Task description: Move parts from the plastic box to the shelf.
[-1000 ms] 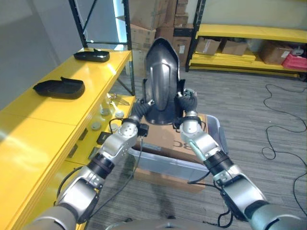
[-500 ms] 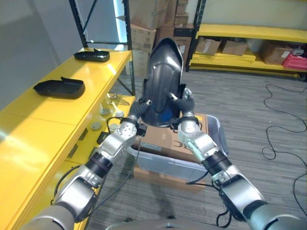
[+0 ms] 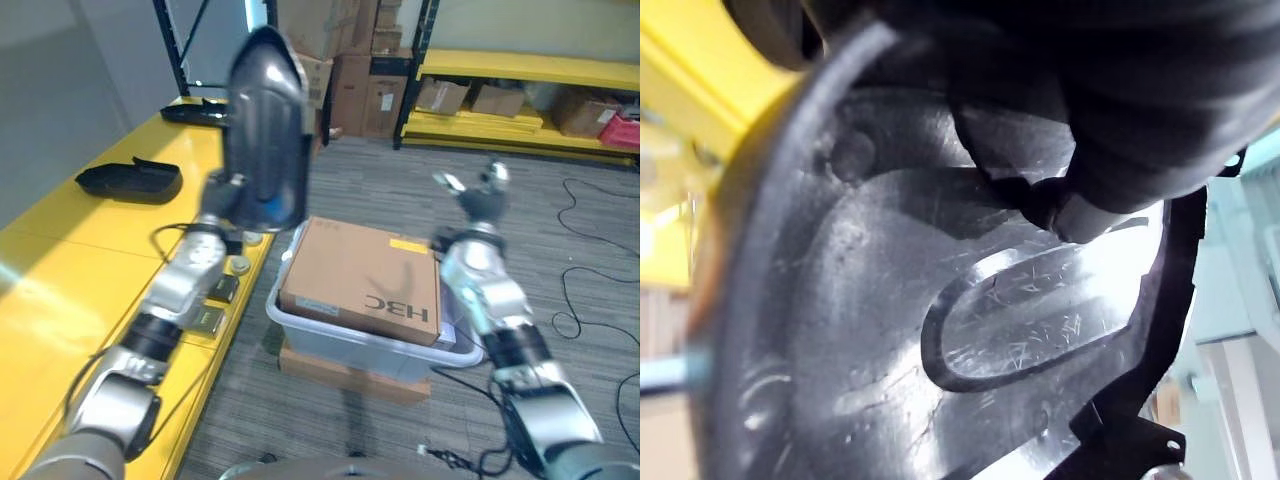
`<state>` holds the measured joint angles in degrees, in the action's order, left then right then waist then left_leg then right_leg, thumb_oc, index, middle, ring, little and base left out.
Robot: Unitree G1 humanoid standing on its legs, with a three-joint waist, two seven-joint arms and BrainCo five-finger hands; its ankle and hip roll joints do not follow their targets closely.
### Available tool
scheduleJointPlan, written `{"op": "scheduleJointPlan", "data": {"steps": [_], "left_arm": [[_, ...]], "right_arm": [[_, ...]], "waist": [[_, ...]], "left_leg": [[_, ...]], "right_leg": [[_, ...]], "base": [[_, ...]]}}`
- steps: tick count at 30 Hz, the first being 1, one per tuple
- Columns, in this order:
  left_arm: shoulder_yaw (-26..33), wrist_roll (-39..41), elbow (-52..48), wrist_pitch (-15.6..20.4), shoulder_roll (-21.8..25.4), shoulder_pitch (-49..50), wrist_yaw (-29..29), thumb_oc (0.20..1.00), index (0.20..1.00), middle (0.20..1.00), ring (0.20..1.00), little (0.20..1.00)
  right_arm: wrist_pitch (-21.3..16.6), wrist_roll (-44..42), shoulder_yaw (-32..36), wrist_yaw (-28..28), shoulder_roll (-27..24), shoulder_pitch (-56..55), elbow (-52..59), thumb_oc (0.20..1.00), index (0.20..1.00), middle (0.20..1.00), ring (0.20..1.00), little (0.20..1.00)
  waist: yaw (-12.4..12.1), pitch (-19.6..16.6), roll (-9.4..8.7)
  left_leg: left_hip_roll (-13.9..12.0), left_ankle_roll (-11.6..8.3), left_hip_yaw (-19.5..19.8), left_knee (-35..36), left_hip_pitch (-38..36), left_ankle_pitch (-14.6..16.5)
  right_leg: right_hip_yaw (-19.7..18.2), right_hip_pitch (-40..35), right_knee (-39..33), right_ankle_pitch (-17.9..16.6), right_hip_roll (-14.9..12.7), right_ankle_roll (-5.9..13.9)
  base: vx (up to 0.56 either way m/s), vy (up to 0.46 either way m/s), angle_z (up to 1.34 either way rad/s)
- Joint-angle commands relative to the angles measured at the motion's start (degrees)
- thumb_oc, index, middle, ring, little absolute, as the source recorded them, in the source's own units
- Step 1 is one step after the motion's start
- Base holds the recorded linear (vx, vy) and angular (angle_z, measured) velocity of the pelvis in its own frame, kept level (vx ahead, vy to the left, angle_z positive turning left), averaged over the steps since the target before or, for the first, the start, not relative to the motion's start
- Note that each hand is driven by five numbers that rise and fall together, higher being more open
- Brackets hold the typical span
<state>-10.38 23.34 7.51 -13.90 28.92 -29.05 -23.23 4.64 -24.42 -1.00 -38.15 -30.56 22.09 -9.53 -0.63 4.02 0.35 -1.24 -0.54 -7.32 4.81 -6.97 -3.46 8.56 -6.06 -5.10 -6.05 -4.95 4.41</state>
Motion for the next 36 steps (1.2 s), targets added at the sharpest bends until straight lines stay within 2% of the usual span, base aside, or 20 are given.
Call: {"op": "scheduleJointPlan", "data": {"steps": [1, 4, 6, 8, 9, 10, 14, 17, 19, 20, 22, 23, 24, 29, 33, 36], "left_arm": [[0.4, -3.4, -0.4, 7.0, 1.9, -3.5, 1.7, 0.200, 0.200, 0.200, 0.200, 0.200], [4.2, -4.0, -3.3, 7.4, 3.6, 0.7, 2.7, 0.200, 0.200, 0.200, 0.200, 0.200], [6.1, -4.2, -5.3, 8.7, 4.2, 3.6, 2.6, 0.200, 0.200, 0.200, 0.200, 0.200], [7.8, -3.3, -6.9, 10.0, 4.7, 5.8, 3.0, 0.200, 0.200, 0.200, 0.200, 0.200], [8.6, -2.9, -7.2, 11.9, 4.6, 7.4, 3.5, 0.200, 0.200, 0.200, 0.200, 0.200], [9.3, -2.8, -7.5, 12.3, 4.7, 8.4, 3.5, 0.200, 0.200, 0.200, 0.200, 0.200], [12.2, -2.5, -8.1, 15.5, 6.0, 12.0, 3.1, 0.200, 0.200, 0.200, 0.200, 0.200], [15.6, -1.8, -8.6, 17.5, 7.3, 14.9, 3.9, 0.200, 0.200, 0.200, 0.200, 0.200], [17.9, -0.9, -9.8, 17.8, 7.9, 16.7, 5.1, 0.200, 0.200, 0.200, 0.200, 0.200], [19.4, 0.0, -10.9, 17.4, 7.7, 18.1, 7.6, 0.200, 0.200, 0.200, 0.200, 0.200], [19.7, 0.8, -11.1, 17.4, 7.5, 18.2, 8.7, 0.200, 0.200, 0.200, 0.200, 0.200], [19.7, 1.2, -11.8, 17.7, 7.0, 18.5, 10.1, 0.200, 0.200, 0.200, 0.200, 0.200], [19.8, 1.9, -12.4, 17.9, 6.9, 18.8, 10.5, 0.200, 0.200, 0.200, 0.200, 0.200], [21.3, 3.0, -15.4, 17.6, 6.5, 21.0, 12.3, 0.200, 0.200, 0.200, 0.200, 0.200], [21.8, 3.1, -15.6, 18.1, 7.1, 21.4, 12.7, 0.200, 0.200, 0.200, 0.200, 0.200], [21.9, 3.9, -15.6, 18.6, 7.8, 20.7, 13.3, 0.200, 0.200, 0.200, 0.200, 0.200]], "right_arm": [[-4.9, 1.1, -0.2, 4.1, -0.4, 0.9, 3.1, 1.000, 1.000, 1.000, 1.000, 1.000], [-6.4, 1.7, 2.3, 7.2, -0.3, -3.0, 4.4, 1.000, 1.000, 1.000, 1.000, 1.000], [-7.3, 1.5, 3.6, 8.6, -0.4, -6.0, 5.8, 1.000, 1.000, 1.000, 1.000, 1.000], [-7.7, 1.9, 4.7, 9.0, -0.4, -8.1, 6.6, 1.000, 1.000, 1.000, 1.000, 1.000], [-9.2, 1.1, 5.5, 8.7, -1.0, -10.1, 6.7, 1.000, 1.000, 1.000, 1.000, 1.000], [-9.8, 0.8, 6.2, 9.0, -1.1, -11.1, 6.9, 1.000, 1.000, 1.000, 1.000, 1.000], [-11.4, 0.2, 6.6, 8.7, -0.8, -11.5, 6.2, 1.000, 1.000, 1.000, 1.000, 1.000], [-10.7, 0.7, 6.0, 7.3, -0.8, -11.1, 6.8, 1.000, 1.000, 1.000, 1.000, 1.000], [-9.9, 1.3, 5.6, 5.6, -0.8, -10.9, 7.6, 1.000, 1.000, 1.000, 1.000, 1.000], [-9.3, 1.6, 6.5, 4.2, -0.6, -12.2, 9.0, 1.000, 1.000, 1.000, 1.000, 1.000], [-9.2, 1.8, 7.2, 3.7, -0.6, -13.0, 9.7, 1.000, 1.000, 1.000, 1.000, 1.000], [-8.9, 1.7, 8.3, 3.5, -0.8, -14.2, 11.1, 1.000, 1.000, 1.000, 1.000, 1.000], [-8.7, 1.5, 8.7, 3.8, -1.1, -14.3, 11.4, 1.000, 1.000, 1.000, 1.000, 1.000], [-7.9, 0.8, 7.8, 4.6, -0.9, -14.1, 12.9, 1.000, 1.000, 1.000, 1.000, 1.000], [-6.9, 0.7, 5.3, 3.6, 0.0, -12.4, 14.0, 1.000, 1.000, 1.000, 1.000, 1.000], [-7.1, 0.6, 4.6, 2.7, 0.6, -11.4, 13.8, 1.000, 1.000, 1.000, 1.000, 1.000]], "waist": [[-1.8, -3.2, -0.11], [-2.7, -2.9, 0.10], [-3.1, -2.4, 0.35], [-2.9, -2.0, 0.49], [-2.6, -1.8, 0.62], [-2.6, -1.8, 0.61], [-4.8, -0.9, 0.41], [-7.0, -0.1, 0.29], [-8.0, 0.3, 0.27], [-7.9, 0.5, 0.22], [-7.6, 0.6, 0.20], [-7.3, 0.9, 0.15], [-7.3, 1.0, 0.19], [-8.2, 1.1, 0.51], [-8.6, 0.3, 0.83], [-8.9, -0.1, 1.04]], "left_leg": [[-2.8, -0.81, 5.6, 0.2, 0.6, 0.3], [-2.2, -0.46, 7.5, 0.2, 1.5, 0.3], [-1.6, 0.00, 10.0, 0.2, 2.3, 0.1], [-1.0, 0.30, 12.7, 0.2, 3.0, -0.2], [-0.4, 0.51, 15.4, 0.2, 3.7, -0.7], [-0.1, 0.48, 16.6, 0.2, 4.3, -1.1], [0.4, 0.09, 19.8, 0.2, 6.7, -2.5], [0.4, -0.41, 21.1, 0.2, 7.9, -3.1], [0.0, -0.82, 20.3, 0.2, 9.0, -3.8], [-1.2, -1.50, 16.0, 0.2, 10.0, -4.3], [-1.9, -1.97, 13.4, 0.2, 10.7, -4.8], [-2.9, -2.79, 9.0, 0.2, 12.1, -5.7], [-3.1, -2.95, 8.0, 0.2, 12.4, -6.0], [-2.7, -2.93, 7.2, -0.2, 12.3, -5.9], [-1.5, -2.13, 7.7, -0.2, 10.1, -4.5], [-0.6, -1.42, 8.2, -0.6, 9.3, -3.5]], "right_leg": [[2.7, -0.6, 0.1, 0.8, -4.2, 4.29], [3.4, -0.7, 0.4, 1.1, -4.8, 4.60], [2.1, -0.2, 2.5, 2.5, -4.6, 4.35], [-0.2, 0.7, 4.7, 4.1, -3.2, 3.58], [-3.6, 1.4, 6.3, 5.4, -1.0, 2.50], [-3.8, 1.8, 6.9, 5.9, -0.4, 2.12], [-0.7, 2.6, 8.8, 7.6, 0.7, 1.00], [2.0, 2.6, 9.6, 9.0, 1.3, 0.23], [4.4, 2.5, 9.7, 9.2, 1.3, -0.13], [7.9, 1.6, 8.8, 8.9, 1.0, -0.18], [9.7, 0.9, 8.3, 8.6, 0.8, -0.15], [12.3, -0.1, 7.7, 8.3, 0.5, -0.11], [13.0, -0.2, 7.7, 8.3, 0.3, -0.08], [13.7, -0.9, 7.2, 7.8, -0.8, 0.14], [12.9, -1.3, 6.0, 6.7, -2.0, 0.93], [12.2, -1.1, 7.9, 7.4, -3.0, 1.57]], "base": [[0.00, 0.000, 0.00], [-0.01, 0.008, 0.05], [0.01, 0.008, 0.33], [0.01, -0.009, 0.41], [0.00, -0.023, 0.67], [-0.02, -0.040, 1.05], [-0.06, -0.069, 1.36], [-0.06, -0.067, 0.68], [-0.05, -0.017, 0.74], [0.00, 0.019, 0.63], [-0.01, 0.064, 1.69], [-0.02, 0.124, 2.21], [0.00, 0.154, 1.51], [0.09, 0.118, 0.63], [0.22, 0.168, -0.01], [0.20, 0.158, -0.12]]}}
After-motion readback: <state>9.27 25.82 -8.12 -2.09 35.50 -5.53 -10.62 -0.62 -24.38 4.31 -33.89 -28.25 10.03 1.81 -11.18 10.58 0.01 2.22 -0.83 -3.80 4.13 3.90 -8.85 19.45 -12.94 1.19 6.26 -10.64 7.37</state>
